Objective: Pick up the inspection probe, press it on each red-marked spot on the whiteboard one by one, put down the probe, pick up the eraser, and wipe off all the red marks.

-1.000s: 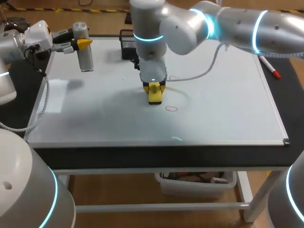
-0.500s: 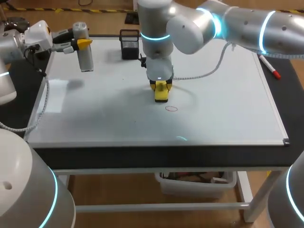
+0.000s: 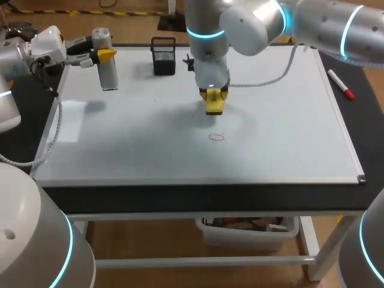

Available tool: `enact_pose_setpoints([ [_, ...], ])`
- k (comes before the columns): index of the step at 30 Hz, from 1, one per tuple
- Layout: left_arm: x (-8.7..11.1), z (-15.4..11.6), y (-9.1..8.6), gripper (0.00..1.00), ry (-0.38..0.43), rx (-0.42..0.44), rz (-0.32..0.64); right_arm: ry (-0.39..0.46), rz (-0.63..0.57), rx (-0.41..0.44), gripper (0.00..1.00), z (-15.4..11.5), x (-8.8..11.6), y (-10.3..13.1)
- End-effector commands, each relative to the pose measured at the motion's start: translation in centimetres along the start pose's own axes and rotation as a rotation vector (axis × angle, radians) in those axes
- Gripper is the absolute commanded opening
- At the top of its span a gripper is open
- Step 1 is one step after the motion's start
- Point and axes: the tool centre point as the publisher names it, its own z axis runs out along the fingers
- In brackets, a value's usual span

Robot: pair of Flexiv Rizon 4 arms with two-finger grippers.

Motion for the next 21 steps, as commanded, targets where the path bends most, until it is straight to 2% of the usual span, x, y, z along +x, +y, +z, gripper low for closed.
enact_pose_setpoints([
  [1, 0.1, 0.0, -0.1, 0.00, -0.003, 0.000, 0.003, -0.006, 0.037, 0.005, 0.00, -1.4, 3.1, -0.8],
  [7, 0.1, 0.0, -0.1, 0.00, -0.003, 0.000, 0.003, 0.001, 0.157, 0.003, 0.00, -1.5, 8.2, -2.8],
  [14, 0.1, 0.0, -0.1, 0.00, -0.003, 0.000, 0.003, 0.025, 0.313, -0.028, 0.00, 0.0, 14.7, -5.3],
  [21, 0.1, 0.0, -0.1, 0.00, -0.003, 0.000, 0.003, 0.009, 0.417, -0.059, 0.00, 0.8, 19.6, -6.4],
])
